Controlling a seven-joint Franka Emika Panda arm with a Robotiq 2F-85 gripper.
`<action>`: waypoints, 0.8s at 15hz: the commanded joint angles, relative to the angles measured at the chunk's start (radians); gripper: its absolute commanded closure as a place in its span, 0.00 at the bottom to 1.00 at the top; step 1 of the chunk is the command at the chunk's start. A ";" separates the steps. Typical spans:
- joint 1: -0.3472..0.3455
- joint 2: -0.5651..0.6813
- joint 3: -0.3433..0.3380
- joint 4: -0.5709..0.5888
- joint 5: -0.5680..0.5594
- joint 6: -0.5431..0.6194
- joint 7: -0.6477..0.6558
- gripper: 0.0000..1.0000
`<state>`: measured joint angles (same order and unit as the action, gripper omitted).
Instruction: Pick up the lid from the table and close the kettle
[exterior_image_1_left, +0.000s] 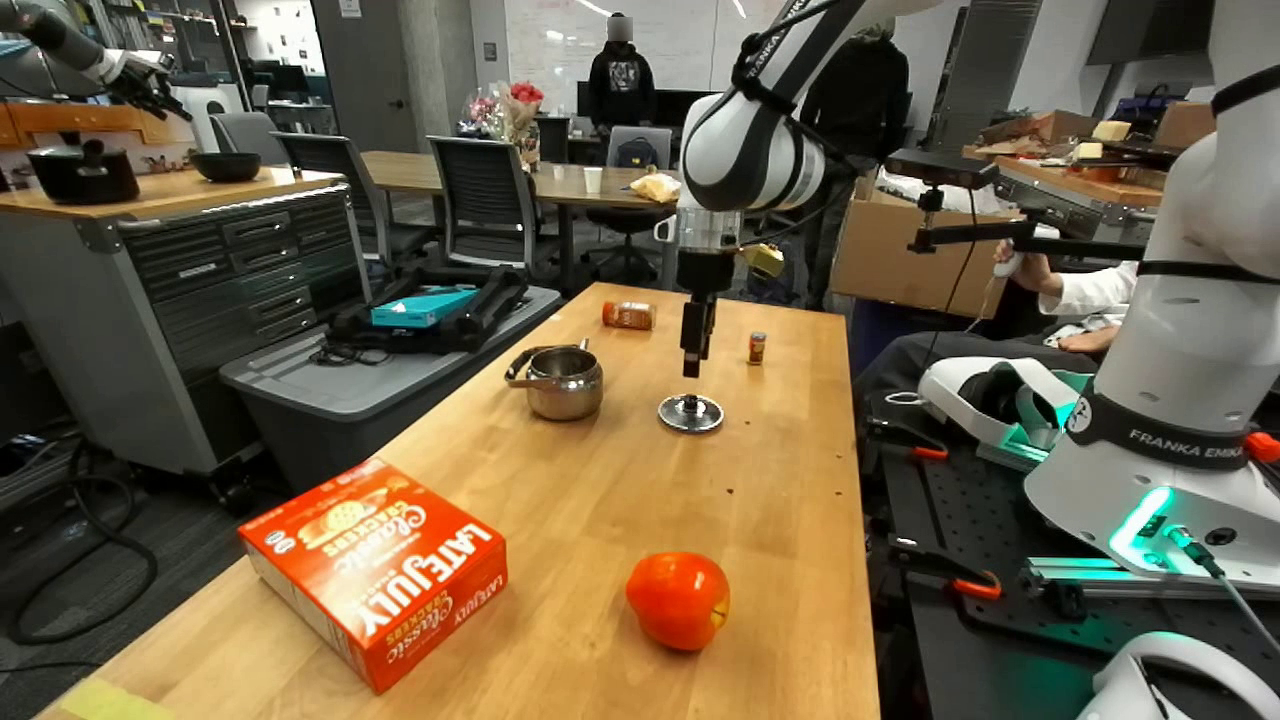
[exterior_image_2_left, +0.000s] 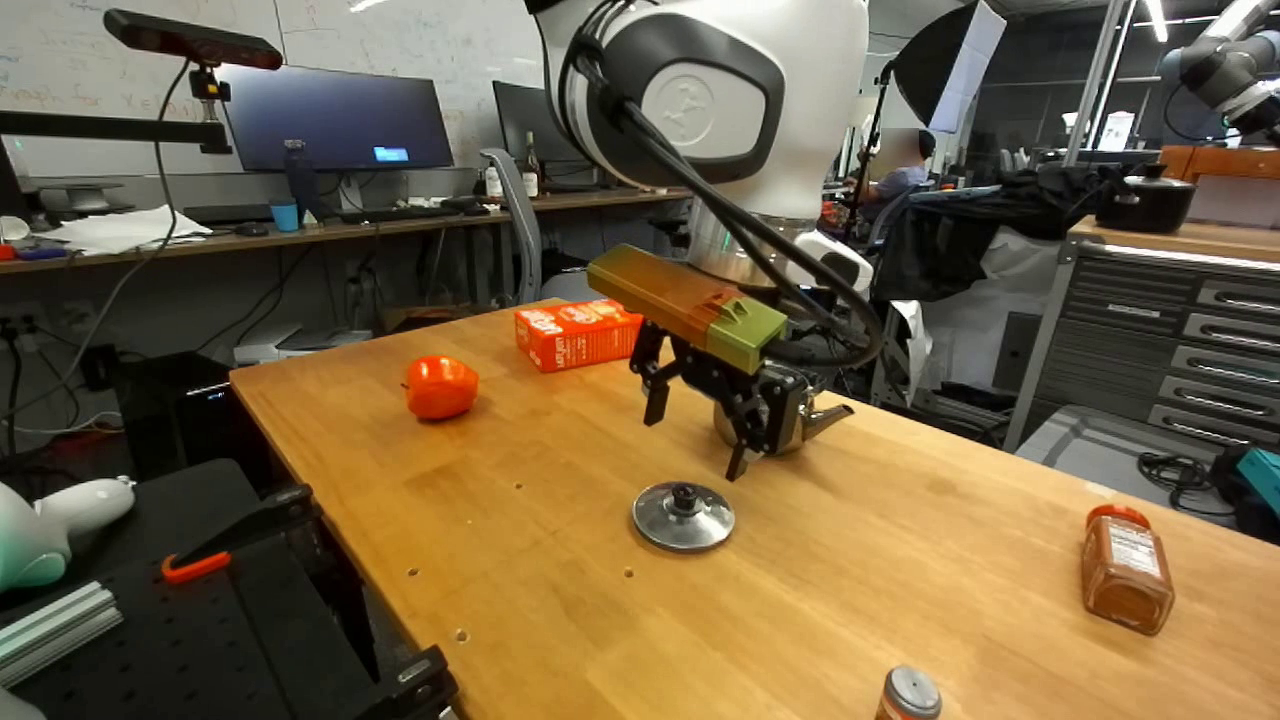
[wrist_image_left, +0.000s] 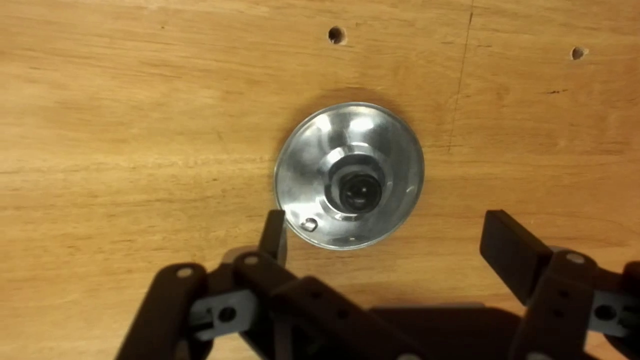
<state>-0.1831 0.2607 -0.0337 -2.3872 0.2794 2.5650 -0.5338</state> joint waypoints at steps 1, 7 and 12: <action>-0.034 0.053 0.030 0.050 0.020 0.002 -0.029 0.00; -0.043 0.101 0.046 0.076 0.002 -0.001 -0.012 0.00; -0.045 0.134 0.050 0.096 -0.009 -0.003 -0.002 0.00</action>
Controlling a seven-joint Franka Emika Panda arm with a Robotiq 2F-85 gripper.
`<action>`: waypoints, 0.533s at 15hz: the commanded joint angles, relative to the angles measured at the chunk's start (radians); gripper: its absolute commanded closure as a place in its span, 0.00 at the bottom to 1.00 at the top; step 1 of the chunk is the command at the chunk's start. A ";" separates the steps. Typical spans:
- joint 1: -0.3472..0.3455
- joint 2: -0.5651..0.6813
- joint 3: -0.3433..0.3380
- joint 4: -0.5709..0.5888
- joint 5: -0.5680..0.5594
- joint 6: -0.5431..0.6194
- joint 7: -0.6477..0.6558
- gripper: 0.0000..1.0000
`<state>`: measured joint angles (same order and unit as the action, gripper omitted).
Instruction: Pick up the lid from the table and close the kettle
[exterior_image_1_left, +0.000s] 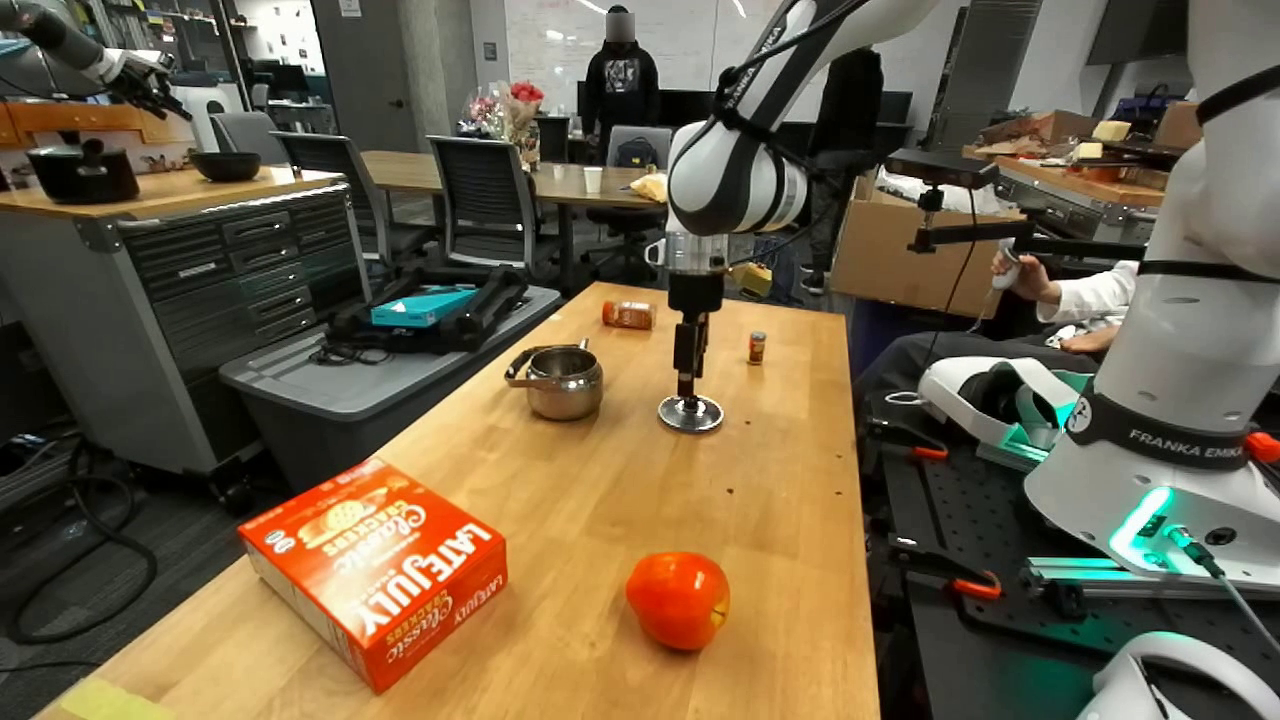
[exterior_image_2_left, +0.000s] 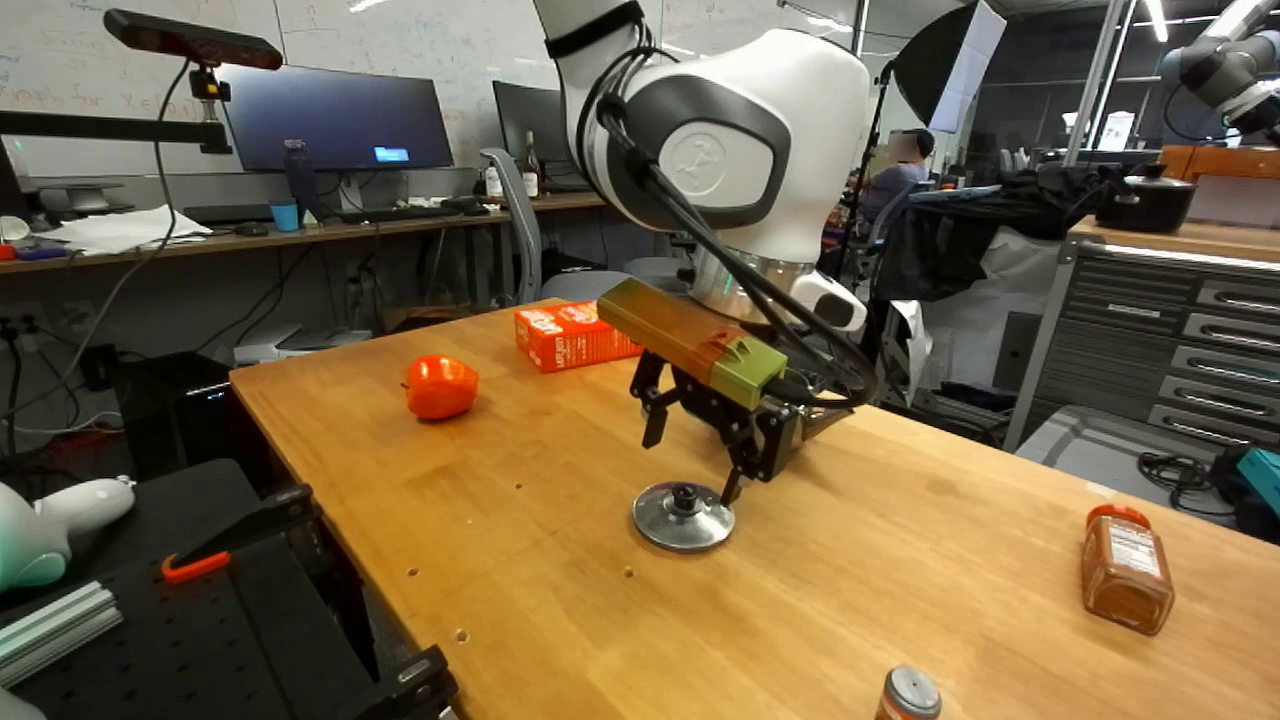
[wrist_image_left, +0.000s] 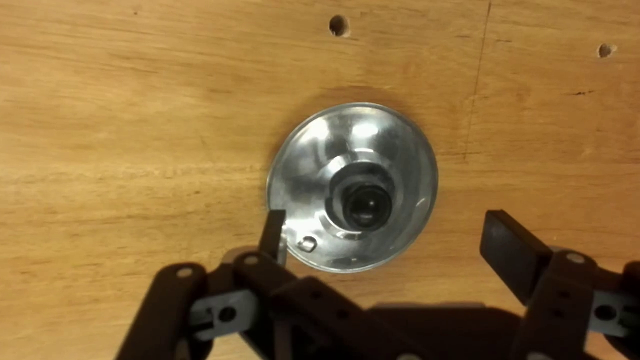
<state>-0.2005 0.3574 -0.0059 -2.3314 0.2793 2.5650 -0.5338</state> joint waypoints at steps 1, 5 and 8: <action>-0.028 0.042 0.023 0.043 -0.011 -0.004 0.000 0.00; -0.029 0.056 0.024 0.053 -0.015 -0.008 0.006 0.32; -0.029 0.058 0.028 0.049 -0.013 0.003 0.005 0.56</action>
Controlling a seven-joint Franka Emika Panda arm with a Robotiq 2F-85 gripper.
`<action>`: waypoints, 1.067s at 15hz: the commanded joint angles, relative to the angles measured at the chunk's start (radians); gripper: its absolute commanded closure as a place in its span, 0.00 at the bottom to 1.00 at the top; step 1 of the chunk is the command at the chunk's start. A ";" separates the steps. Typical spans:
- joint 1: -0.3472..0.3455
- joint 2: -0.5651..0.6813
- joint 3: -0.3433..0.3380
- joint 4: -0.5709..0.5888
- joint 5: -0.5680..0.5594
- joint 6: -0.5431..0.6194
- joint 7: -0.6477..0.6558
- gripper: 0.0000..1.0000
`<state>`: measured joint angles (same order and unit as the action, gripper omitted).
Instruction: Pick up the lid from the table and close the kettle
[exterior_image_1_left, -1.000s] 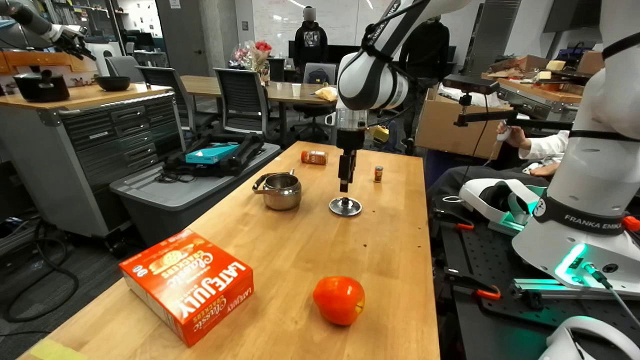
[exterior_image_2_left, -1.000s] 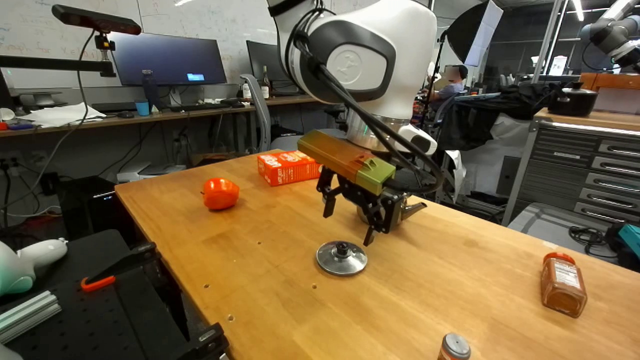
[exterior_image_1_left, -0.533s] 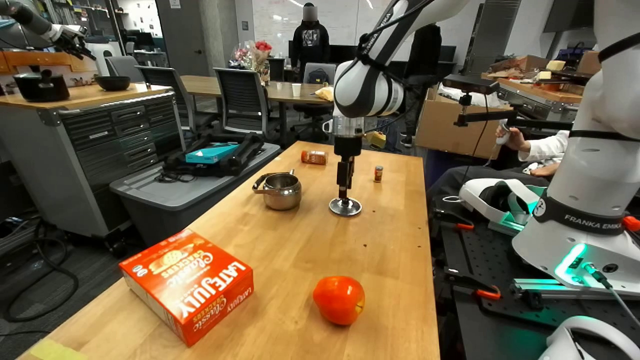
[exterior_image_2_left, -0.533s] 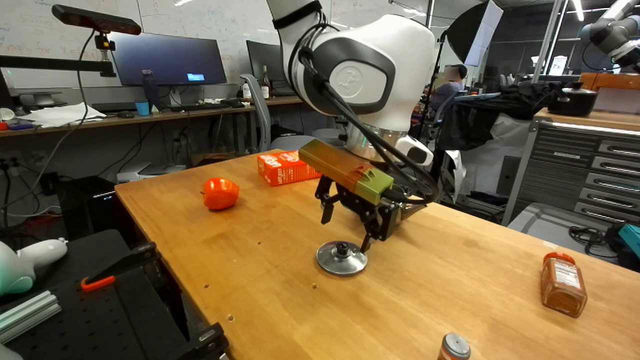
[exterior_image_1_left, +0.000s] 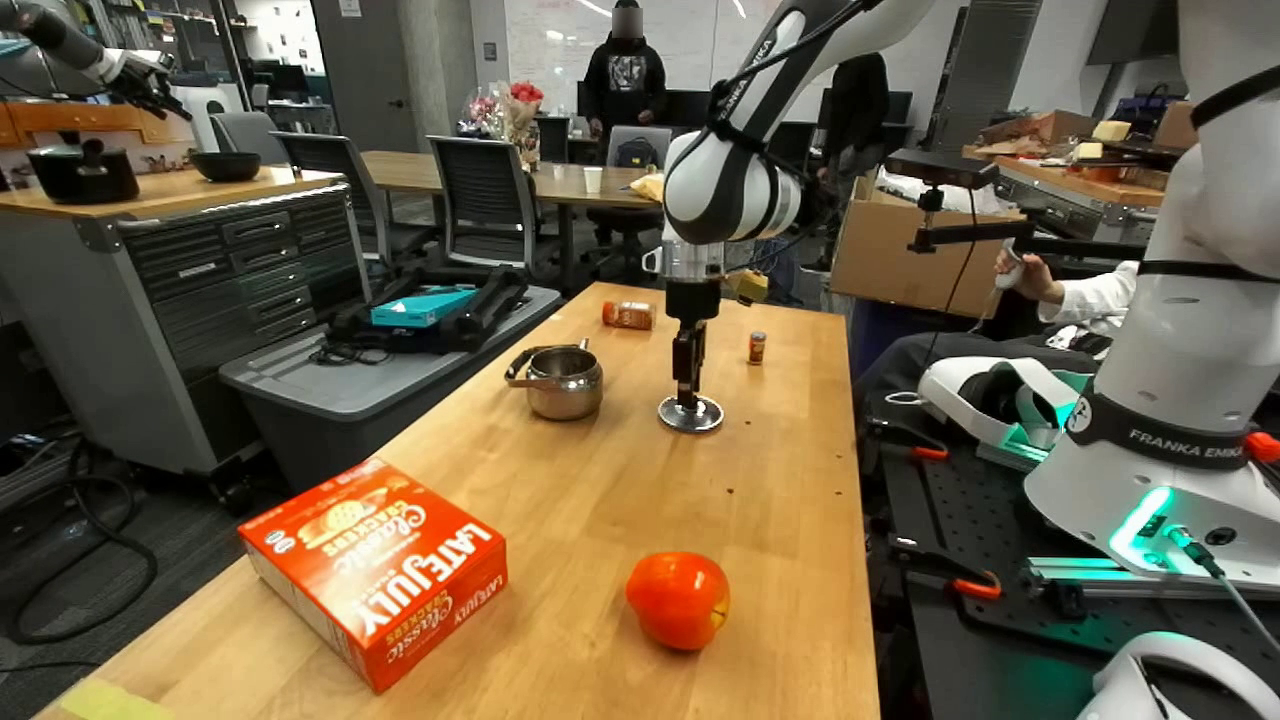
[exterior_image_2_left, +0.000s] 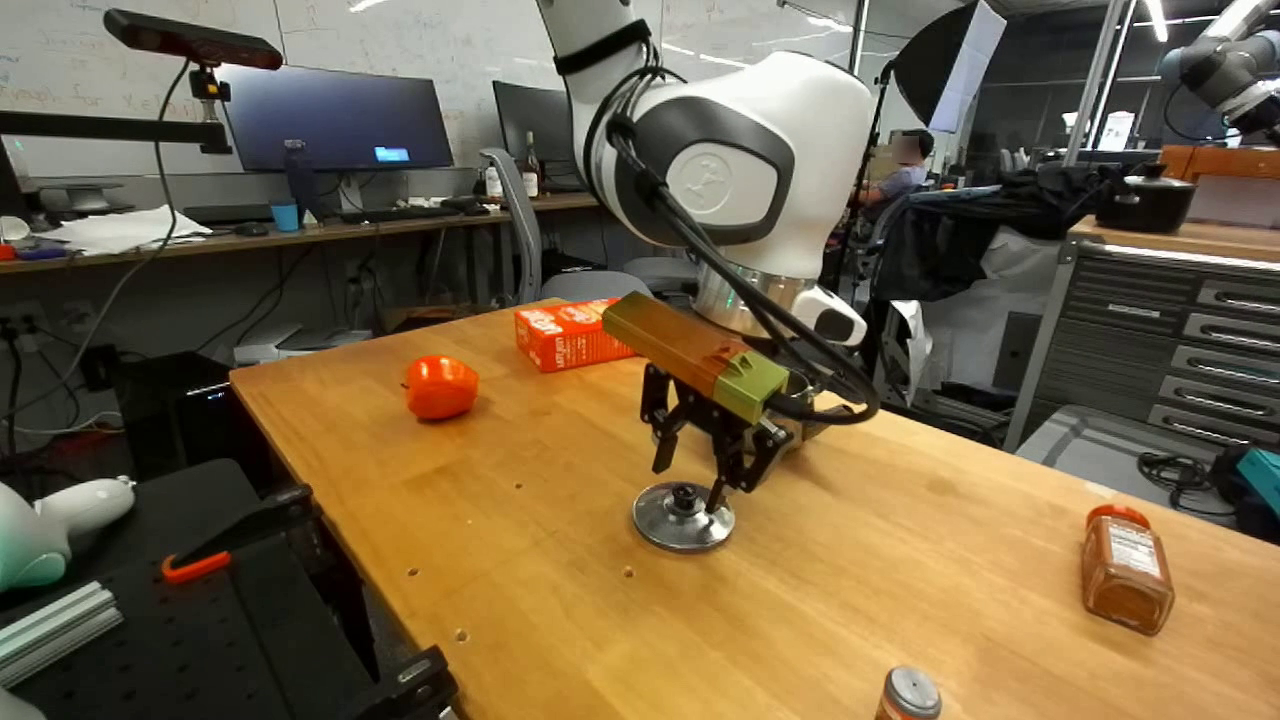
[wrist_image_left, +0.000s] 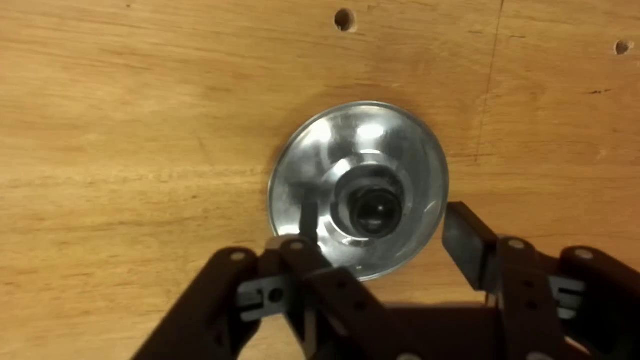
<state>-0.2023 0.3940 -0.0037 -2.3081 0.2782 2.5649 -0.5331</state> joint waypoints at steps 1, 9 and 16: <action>-0.025 0.022 0.025 0.023 -0.016 0.008 0.007 0.65; -0.023 0.017 0.022 0.020 -0.022 -0.005 0.019 0.87; -0.003 -0.036 0.015 0.003 -0.061 -0.056 0.054 0.91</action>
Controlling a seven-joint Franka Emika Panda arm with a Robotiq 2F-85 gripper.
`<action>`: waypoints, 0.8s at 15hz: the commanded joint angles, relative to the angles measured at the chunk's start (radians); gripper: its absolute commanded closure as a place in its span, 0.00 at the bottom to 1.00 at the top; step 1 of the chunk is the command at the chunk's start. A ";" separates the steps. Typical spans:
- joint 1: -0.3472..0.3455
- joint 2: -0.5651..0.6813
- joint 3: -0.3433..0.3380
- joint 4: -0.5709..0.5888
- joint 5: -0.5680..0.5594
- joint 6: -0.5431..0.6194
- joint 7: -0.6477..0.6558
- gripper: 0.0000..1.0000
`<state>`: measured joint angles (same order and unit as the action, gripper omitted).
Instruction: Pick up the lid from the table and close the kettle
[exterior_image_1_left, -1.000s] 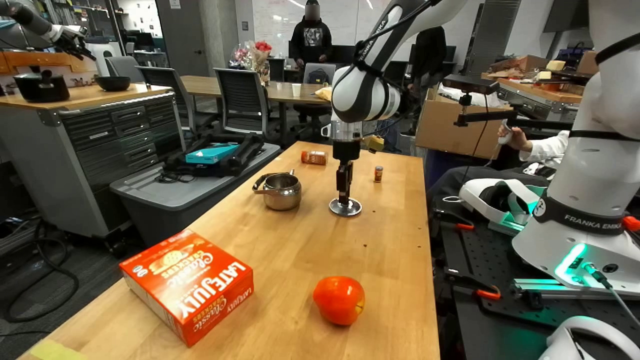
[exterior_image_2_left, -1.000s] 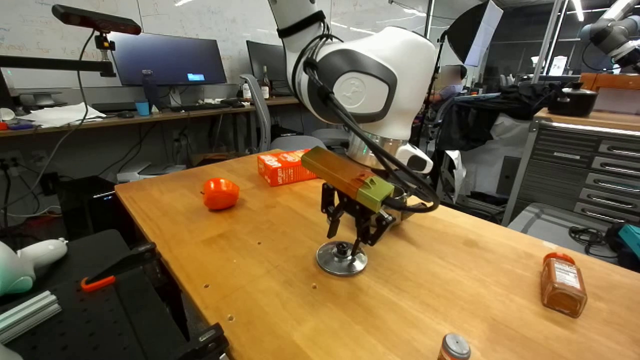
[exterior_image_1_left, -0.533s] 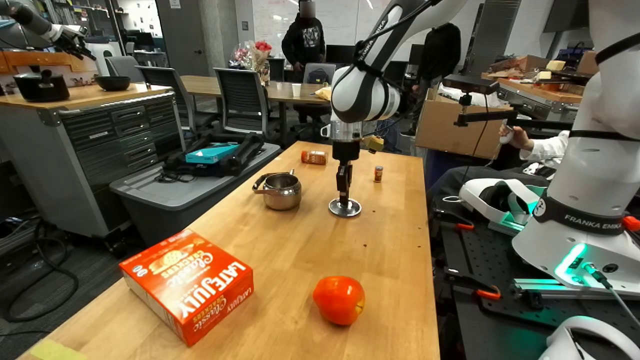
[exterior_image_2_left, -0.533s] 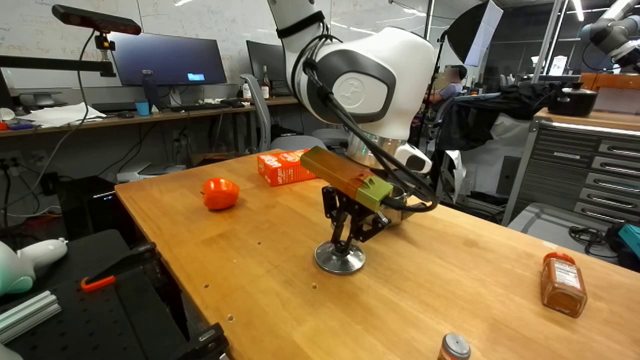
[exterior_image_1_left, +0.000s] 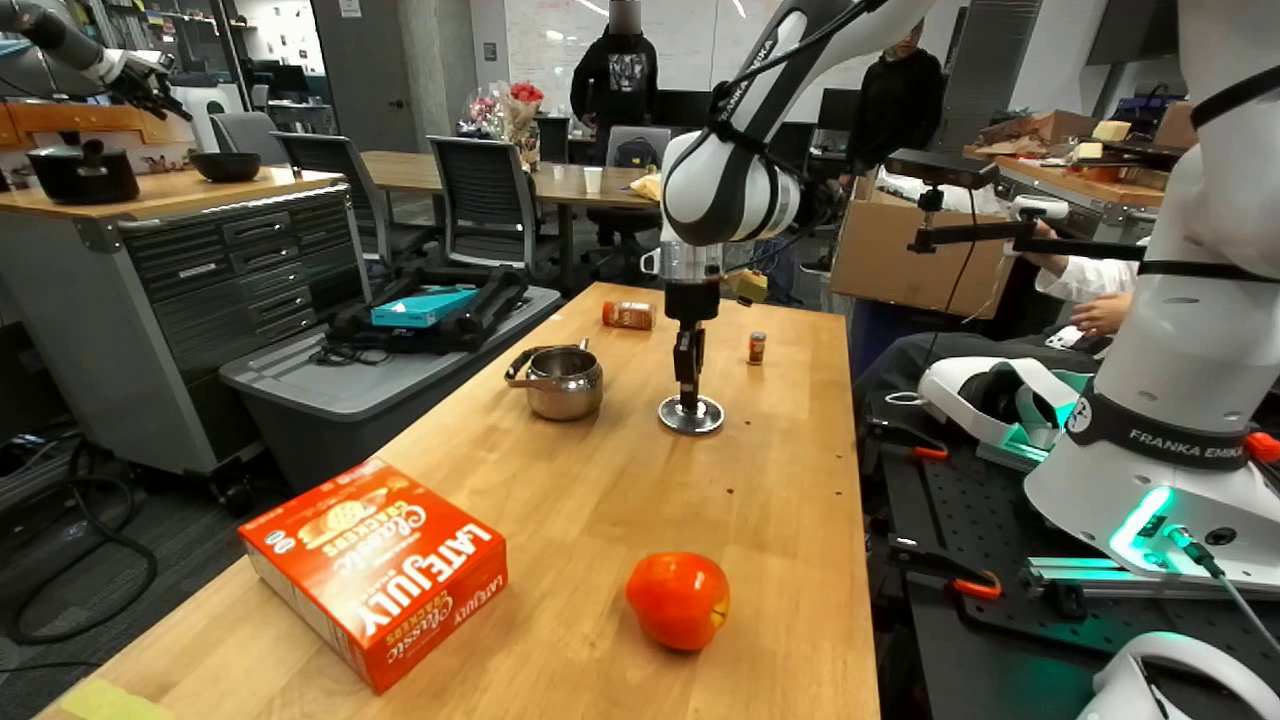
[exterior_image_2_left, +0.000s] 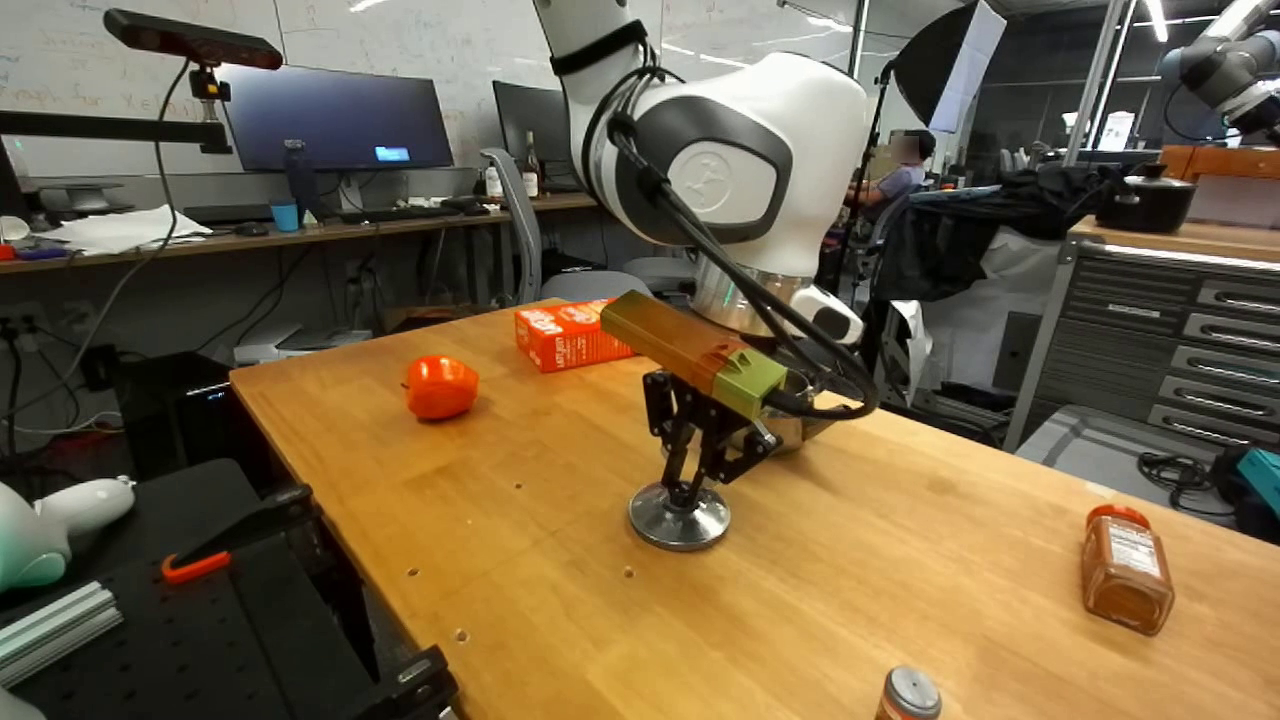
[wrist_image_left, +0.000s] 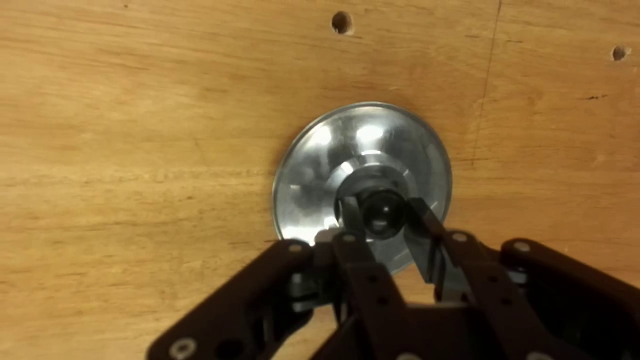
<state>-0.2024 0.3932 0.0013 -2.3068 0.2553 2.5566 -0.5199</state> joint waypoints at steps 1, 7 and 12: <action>0.001 -0.050 0.010 -0.002 -0.046 -0.058 0.051 0.92; 0.030 -0.124 0.017 0.005 -0.054 -0.139 0.089 0.92; 0.061 -0.178 0.012 0.038 -0.052 -0.192 0.130 0.92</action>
<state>-0.1565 0.2614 0.0140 -2.2924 0.2184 2.4190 -0.4348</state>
